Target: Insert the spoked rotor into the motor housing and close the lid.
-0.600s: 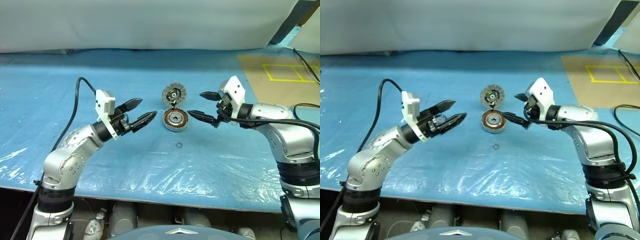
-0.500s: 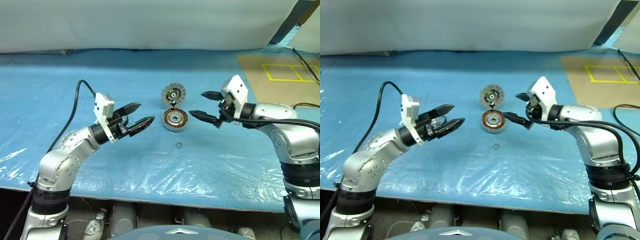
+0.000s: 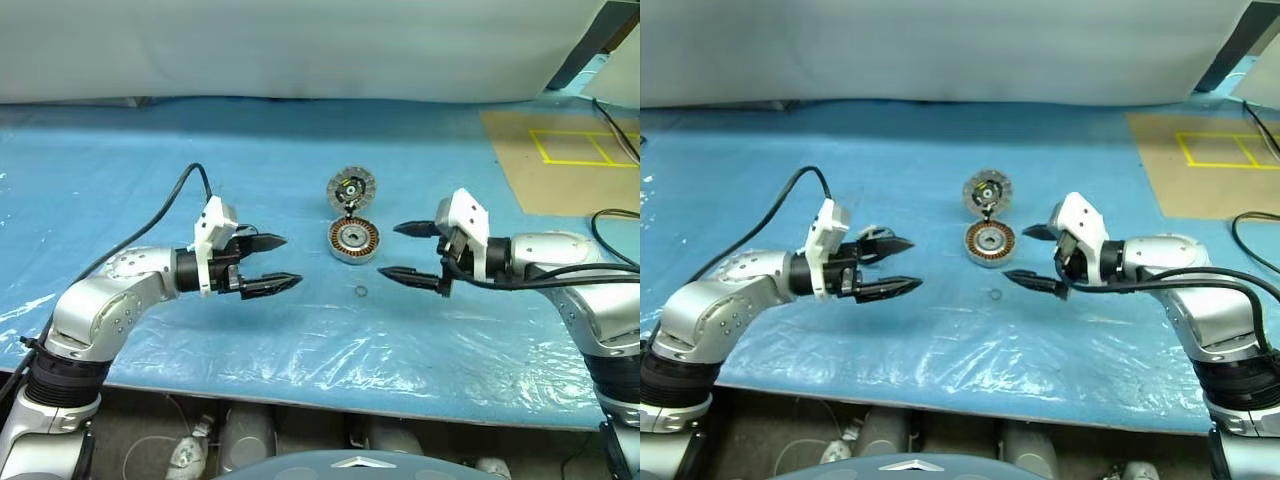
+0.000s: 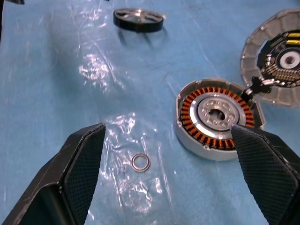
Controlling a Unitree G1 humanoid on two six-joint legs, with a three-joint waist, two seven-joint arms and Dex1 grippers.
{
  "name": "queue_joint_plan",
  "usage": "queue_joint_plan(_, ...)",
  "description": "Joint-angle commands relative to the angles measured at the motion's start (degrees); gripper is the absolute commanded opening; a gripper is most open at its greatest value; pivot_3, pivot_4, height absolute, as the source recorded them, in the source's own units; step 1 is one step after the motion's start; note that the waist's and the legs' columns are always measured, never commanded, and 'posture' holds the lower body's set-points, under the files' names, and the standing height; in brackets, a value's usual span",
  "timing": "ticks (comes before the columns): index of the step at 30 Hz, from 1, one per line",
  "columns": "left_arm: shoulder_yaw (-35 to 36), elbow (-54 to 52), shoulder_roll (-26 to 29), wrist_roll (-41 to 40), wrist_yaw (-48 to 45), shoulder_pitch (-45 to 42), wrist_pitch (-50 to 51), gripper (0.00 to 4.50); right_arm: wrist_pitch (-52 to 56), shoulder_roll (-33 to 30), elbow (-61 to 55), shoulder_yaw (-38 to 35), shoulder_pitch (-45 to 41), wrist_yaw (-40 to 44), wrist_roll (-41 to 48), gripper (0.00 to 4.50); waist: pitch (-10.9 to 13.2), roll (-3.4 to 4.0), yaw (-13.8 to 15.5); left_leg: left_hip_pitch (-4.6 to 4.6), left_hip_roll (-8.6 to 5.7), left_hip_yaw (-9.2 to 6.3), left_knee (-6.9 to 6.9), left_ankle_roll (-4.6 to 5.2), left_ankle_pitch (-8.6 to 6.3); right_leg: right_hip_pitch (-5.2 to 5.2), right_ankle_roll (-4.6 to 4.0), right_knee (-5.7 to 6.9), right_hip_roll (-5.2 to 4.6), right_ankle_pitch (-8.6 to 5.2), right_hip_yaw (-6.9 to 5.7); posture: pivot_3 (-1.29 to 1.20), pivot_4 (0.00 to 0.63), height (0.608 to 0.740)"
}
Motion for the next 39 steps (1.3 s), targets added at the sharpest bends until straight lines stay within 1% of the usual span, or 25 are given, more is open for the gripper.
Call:
queue_joint_plan(1,-0.47,2.02,0.81,2.94,-3.60,0.06,-3.87,4.46,-4.04,-0.34,0.66,1.81,0.00,1.29,-2.03,4.50,0.00,0.00,0.05,-0.01,0.00,0.00,0.01,0.00,0.00,0.00,0.00,0.00,0.00,0.00,0.00,0.00,0.150,0.740)
queue_joint_plan(5,-1.86,4.12,0.03,6.86,-4.95,1.32,-8.14,4.46,-7.72,-0.37,2.96,4.73,0.06,2.13,-5.25,4.50,0.00,0.00,0.05,-0.02,-0.02,0.00,0.02,0.00,0.00,0.02,0.00,0.00,-0.05,0.00,0.00,0.00,0.150,0.740)
queue_joint_plan(10,-1.27,3.42,-2.49,7.40,-3.56,3.33,-9.47,4.46,-8.08,0.27,3.54,4.63,-0.97,2.99,-4.58,4.50,0.00,0.00,0.07,-0.04,-0.01,0.00,0.01,0.01,0.00,0.01,-0.02,0.00,-0.04,-0.01,-0.01,0.00,0.150,0.740)
queue_joint_plan(14,-1.19,3.60,-3.48,8.37,-2.91,3.62,-10.26,4.46,-8.43,1.10,5.35,4.46,-3.91,3.06,-4.87,4.50,0.00,0.00,-0.01,-0.01,0.00,0.00,0.06,0.06,-0.03,0.01,-0.03,0.08,-0.04,0.00,-0.01,0.00,0.150,0.740)
queue_joint_plan(18,-1.19,3.68,-4.02,8.75,-2.74,3.37,-10.17,4.46,-10.03,2.66,9.69,7.27,-10.55,4.87,-6.76,4.50,0.00,0.00,-0.12,0.02,0.02,0.00,0.17,0.07,-0.03,0.01,-0.04,0.22,-0.04,-0.01,-0.01,0.00,0.150,0.740)
queue_joint_plan(20,-1.28,3.77,-4.15,8.89,-2.68,3.24,-10.18,4.46,-10.84,3.77,13.17,10.68,-14.84,6.24,-9.38,4.50,0.00,0.00,-0.17,0.05,0.05,0.00,0.22,0.06,-0.03,0.00,-0.07,0.30,-0.04,0.00,-0.01,0.00,0.150,0.740)
queue_joint_plan(21,-1.30,3.71,-4.22,8.94,-2.60,3.21,-10.16,4.46,-11.95,4.13,15.31,13.37,-16.71,6.44,-12.35,4.50,0.00,0.00,-0.14,0.04,0.06,0.01,0.24,0.06,-0.03,0.00,-0.10,0.33,-0.03,0.00,-0.01,0.00,0.150,0.740)
queue_joint_plan(23,-1.35,3.70,-4.48,9.17,-2.31,3.07,-10.23,4.46,-11.84,6.91,19.41,16.39,-20.60,5.85,-15.12,4.50,0.00,0.00,-0.14,0.07,0.07,0.02,0.26,0.04,-0.02,0.00,-0.13,0.38,-0.03,-0.01,-0.02,0.00,0.150,0.740)
queue_joint_plan(26,-0.78,3.37,-4.82,9.10,-1.81,3.41,-10.12,4.46,-6.56,11.70,24.09,19.16,-27.32,8.47,-14.61,4.50,0.00,0.00,-0.19,-0.01,0.07,0.06,0.28,0.04,-0.01,-0.08,-0.16,0.40,-0.03,-0.02,-0.04,0.00,0.150,0.740)
queue_joint_plan(29,-0.14,2.90,-4.88,9.02,-1.35,3.80,-9.97,4.46,-5.78,14.11,30.05,21.49,-31.74,9.09,-17.33,4.50,0.00,0.00,-0.13,-0.17,0.08,0.06,0.29,0.19,0.09,-0.21,-0.20,0.42,-0.03,-0.03,-0.07,0.00,0.150,0.740)
queue_joint_plan(34,0.51,2.29,-4.56,9.64,-0.79,4.96,-10.70,4.46,-7.35,15.44,36.88,24.26,-36.46,10.71,-21.13,4.50,0.00,-0.01,0.16,-0.32,0.07,0.29,0.29,0.18,0.09,-0.20,-0.22,0.41,-0.04,-0.04,-0.18,0.00,0.150,0.740)
queue_joint_plan(39,0.34,1.29,-5.24,9.58,0.10,6.05,-10.67,4.46,-10.35,14.30,38.93,25.65,-36.84,14.35,-23.82,4.50,0.00,-0.01,0.03,-0.32,0.11,0.30,0.28,0.17,0.09,-0.21,-0.23,0.42,-0.03,-0.04,-0.21,0.00,0.150,0.740)
